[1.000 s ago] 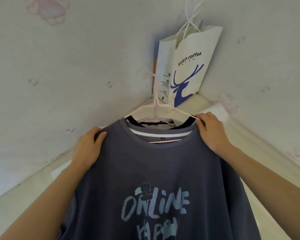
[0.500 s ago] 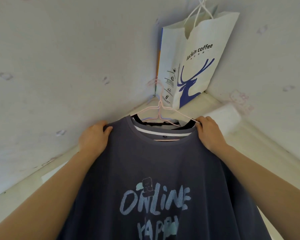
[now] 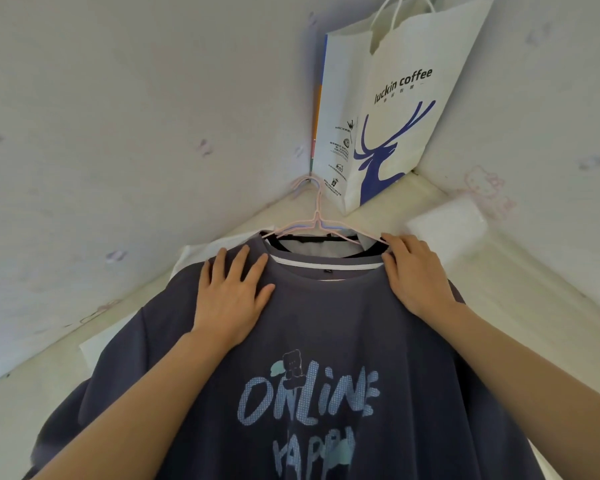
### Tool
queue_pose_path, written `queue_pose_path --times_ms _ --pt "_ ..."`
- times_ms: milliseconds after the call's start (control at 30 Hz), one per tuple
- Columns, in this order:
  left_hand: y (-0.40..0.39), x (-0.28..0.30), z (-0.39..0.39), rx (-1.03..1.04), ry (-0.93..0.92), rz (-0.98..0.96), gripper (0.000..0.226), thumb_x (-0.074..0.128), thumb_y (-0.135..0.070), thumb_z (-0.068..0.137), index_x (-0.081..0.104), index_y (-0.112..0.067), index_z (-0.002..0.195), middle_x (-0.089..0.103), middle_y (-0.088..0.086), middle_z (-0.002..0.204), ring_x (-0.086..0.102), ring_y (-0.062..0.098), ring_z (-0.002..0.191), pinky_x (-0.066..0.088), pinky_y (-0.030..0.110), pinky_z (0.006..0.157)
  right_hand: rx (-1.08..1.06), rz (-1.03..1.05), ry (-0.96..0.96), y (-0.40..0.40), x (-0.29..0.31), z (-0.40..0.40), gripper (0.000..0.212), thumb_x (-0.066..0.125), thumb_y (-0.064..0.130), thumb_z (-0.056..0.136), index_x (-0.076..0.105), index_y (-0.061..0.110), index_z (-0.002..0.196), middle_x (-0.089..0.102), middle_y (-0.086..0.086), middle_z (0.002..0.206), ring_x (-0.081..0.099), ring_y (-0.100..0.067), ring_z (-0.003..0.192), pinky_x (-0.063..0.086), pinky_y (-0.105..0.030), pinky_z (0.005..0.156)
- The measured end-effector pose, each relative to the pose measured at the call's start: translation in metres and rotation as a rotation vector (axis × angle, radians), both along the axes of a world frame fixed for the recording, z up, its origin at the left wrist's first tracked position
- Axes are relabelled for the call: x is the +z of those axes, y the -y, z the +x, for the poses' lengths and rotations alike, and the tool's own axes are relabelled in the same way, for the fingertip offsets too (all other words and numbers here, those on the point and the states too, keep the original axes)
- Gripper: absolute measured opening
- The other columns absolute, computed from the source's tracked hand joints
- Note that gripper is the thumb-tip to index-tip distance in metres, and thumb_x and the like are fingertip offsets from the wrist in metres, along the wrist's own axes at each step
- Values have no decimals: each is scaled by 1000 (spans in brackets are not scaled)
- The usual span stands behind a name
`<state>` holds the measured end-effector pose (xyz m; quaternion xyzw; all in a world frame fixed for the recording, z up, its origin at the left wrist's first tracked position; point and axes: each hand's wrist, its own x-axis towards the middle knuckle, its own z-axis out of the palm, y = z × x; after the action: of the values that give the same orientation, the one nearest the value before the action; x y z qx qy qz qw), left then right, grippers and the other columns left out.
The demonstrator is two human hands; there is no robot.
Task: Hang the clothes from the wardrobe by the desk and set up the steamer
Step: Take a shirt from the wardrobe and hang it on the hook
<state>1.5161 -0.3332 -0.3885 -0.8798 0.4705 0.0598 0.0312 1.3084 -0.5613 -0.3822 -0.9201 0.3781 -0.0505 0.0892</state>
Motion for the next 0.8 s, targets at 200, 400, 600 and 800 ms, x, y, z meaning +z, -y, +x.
queue_pose_path --times_ms 200,400,600,800 --pt "3 -15 0 -1 41 42 66 8 -59 92 12 -34 153 15 4 161 10 37 147 12 55 117 56 -47 -167 -12 -10 -8 61 20 48 95 39 16 144 47 -14 138 44 -35 126 37 -48 106" --pt "11 -22 4 10 50 82 62 6 -58 94 -12 -36 150 -2 1 163 -6 34 148 4 54 119 61 -33 -230 -10 -16 -2 66 14 49 94 36 14 145 43 -17 145 38 -35 135 32 -49 111" --pt "15 -3 -6 87 -67 138 59 14 -53 100 -6 -35 153 -5 -1 163 -8 31 148 1 55 118 74 -26 -245 -16 -3 -11 62 16 49 99 15 17 152 17 -13 158 15 -32 146 17 -45 119" --pt "-5 19 -54 62 -155 63 56 20 -44 103 10 -25 154 7 -2 162 1 24 149 7 48 120 124 -2 -245 -50 27 -42 65 27 42 101 3 12 153 5 -8 161 2 -25 148 10 -42 120"
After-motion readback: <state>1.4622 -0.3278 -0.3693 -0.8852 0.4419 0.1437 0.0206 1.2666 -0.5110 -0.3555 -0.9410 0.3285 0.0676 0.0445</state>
